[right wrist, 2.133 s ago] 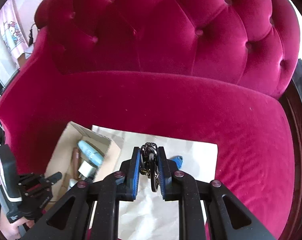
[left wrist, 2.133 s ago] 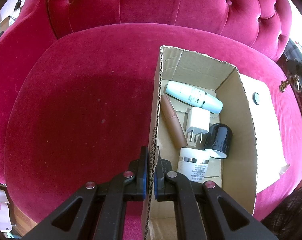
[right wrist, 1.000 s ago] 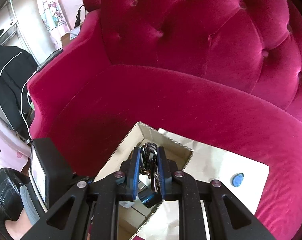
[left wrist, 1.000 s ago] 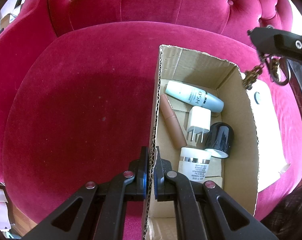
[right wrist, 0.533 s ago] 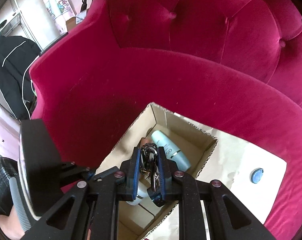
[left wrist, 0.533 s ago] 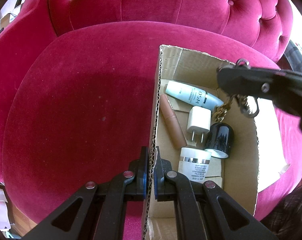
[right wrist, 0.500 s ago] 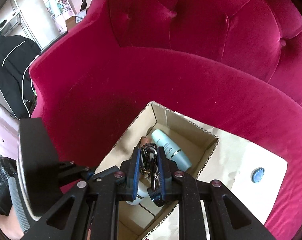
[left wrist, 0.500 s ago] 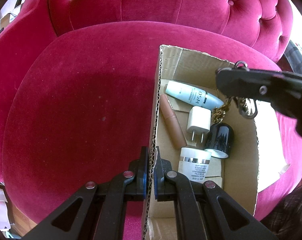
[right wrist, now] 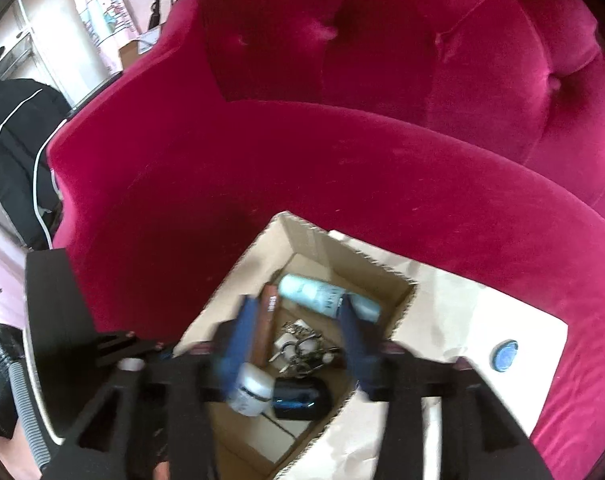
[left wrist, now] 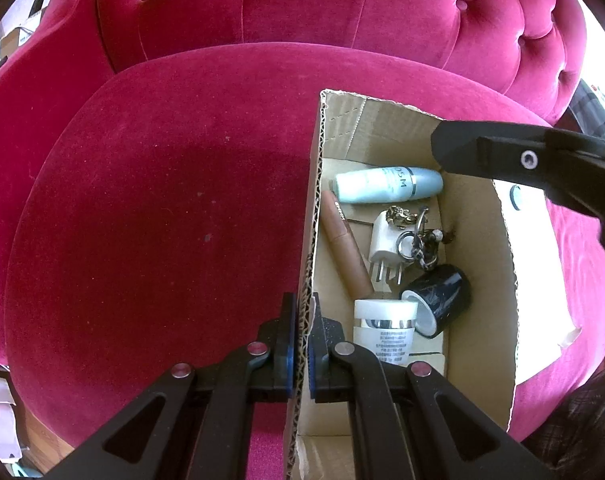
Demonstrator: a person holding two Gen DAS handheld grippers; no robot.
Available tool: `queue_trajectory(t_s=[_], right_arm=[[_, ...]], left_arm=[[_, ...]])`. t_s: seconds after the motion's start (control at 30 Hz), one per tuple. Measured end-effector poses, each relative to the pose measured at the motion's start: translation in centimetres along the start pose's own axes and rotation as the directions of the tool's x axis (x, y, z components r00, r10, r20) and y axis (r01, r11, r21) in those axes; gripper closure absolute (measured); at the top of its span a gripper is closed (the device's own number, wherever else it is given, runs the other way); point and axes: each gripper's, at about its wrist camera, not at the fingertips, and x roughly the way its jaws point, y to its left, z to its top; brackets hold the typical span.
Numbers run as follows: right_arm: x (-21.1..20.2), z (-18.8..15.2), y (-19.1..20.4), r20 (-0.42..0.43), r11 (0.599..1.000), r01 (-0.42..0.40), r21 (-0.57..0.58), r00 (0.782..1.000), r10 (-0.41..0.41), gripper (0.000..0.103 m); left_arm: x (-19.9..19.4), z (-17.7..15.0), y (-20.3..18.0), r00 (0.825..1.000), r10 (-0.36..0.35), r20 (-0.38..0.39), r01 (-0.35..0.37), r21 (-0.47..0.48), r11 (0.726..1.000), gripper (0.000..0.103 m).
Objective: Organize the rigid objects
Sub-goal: 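Carry the keys into the box and open the right gripper, then move the right gripper back over the paper to the blue fob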
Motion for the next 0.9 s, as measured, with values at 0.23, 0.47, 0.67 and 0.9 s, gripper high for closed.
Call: queue_trajectory(t_s=[0.23,0.47,0.67,0.9], right_arm=[[0.0,0.2,-0.8,0.011,0.999,0.046,0.015,0.999,-0.046,0.001],[-0.1,0.4,-1.2,0.01,0.996,0.091,0.013,0.996,-0.091,0.001],[-1.0,0.4,-1.9,0.021,0.994,0.106,0.029,0.994,-0.107,0.001],[-2.5,0.1,-3.2,0.03,0.99,0.131,0.057,0.991,-0.133,0.001]], left_arm=[[-0.1,0.0,0.0,1.0,0.002,0.001,-0.002,0.002,1.0,0.099],[0.0,0.0,0.1,1.0,-0.001,0.001,0.001,-0.002,1.0,0.099],[0.1,0.0,0.1,1.0,-0.001,0.0,0.001,-0.002,1.0,0.099],[0.0,0.0,0.1,1.0,0.0,0.001,0.0,-0.001,1.0,0.099]])
